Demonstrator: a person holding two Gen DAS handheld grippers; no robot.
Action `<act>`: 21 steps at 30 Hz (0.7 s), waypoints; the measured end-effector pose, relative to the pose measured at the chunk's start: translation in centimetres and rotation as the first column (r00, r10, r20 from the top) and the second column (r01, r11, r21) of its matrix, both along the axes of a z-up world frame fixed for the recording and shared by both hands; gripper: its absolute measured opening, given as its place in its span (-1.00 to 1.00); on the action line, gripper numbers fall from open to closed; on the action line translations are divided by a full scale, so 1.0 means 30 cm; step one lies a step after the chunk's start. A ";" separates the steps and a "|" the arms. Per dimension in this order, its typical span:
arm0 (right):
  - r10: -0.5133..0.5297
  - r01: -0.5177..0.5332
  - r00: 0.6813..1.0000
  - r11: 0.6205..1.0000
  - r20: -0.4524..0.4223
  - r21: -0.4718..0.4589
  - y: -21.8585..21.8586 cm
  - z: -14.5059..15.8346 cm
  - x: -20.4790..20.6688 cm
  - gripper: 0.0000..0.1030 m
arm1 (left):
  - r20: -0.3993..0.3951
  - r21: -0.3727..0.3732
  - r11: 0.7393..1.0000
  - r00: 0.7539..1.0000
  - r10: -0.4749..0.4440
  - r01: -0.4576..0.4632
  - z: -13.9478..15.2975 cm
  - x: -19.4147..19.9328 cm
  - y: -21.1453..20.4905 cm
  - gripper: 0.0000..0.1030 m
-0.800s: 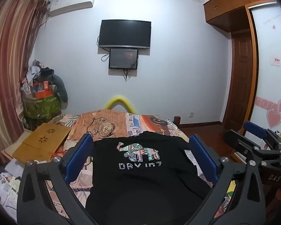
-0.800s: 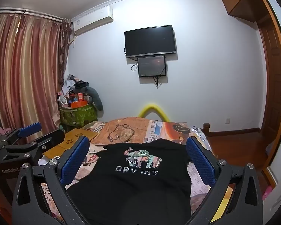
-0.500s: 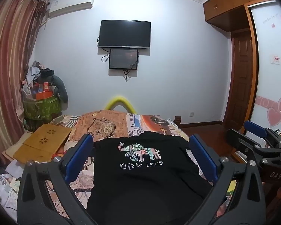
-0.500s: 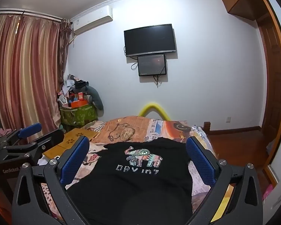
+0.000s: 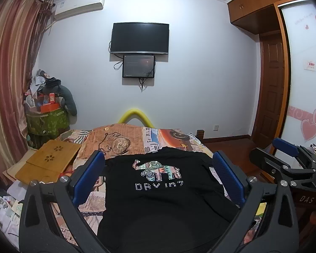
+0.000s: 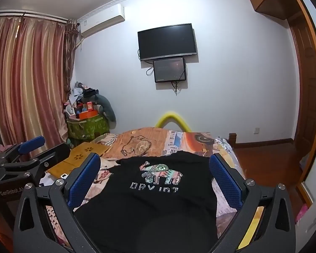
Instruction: Fold small clothes
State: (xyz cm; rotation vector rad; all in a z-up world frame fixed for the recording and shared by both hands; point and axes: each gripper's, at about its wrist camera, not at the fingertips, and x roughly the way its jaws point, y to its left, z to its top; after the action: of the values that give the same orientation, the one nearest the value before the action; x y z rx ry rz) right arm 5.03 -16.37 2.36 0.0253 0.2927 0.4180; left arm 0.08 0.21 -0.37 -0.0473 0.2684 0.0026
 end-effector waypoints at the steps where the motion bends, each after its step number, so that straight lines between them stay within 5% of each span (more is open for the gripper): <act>1: -0.001 0.001 1.000 1.000 -0.001 -0.001 0.000 -0.001 0.000 0.99 | -0.001 0.000 1.000 1.000 0.001 -0.001 0.001 0.000 0.001 1.00; 21: -0.004 0.004 1.000 1.000 -0.007 0.008 -0.030 -0.020 0.017 0.99 | -0.005 -0.008 1.000 1.000 0.010 -0.010 0.007 0.010 0.004 1.00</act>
State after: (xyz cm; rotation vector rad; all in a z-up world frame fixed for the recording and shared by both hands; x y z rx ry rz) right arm 5.55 -17.28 1.75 0.0353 0.2978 0.4152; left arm 0.37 0.35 -0.16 -0.0569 0.2735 0.0120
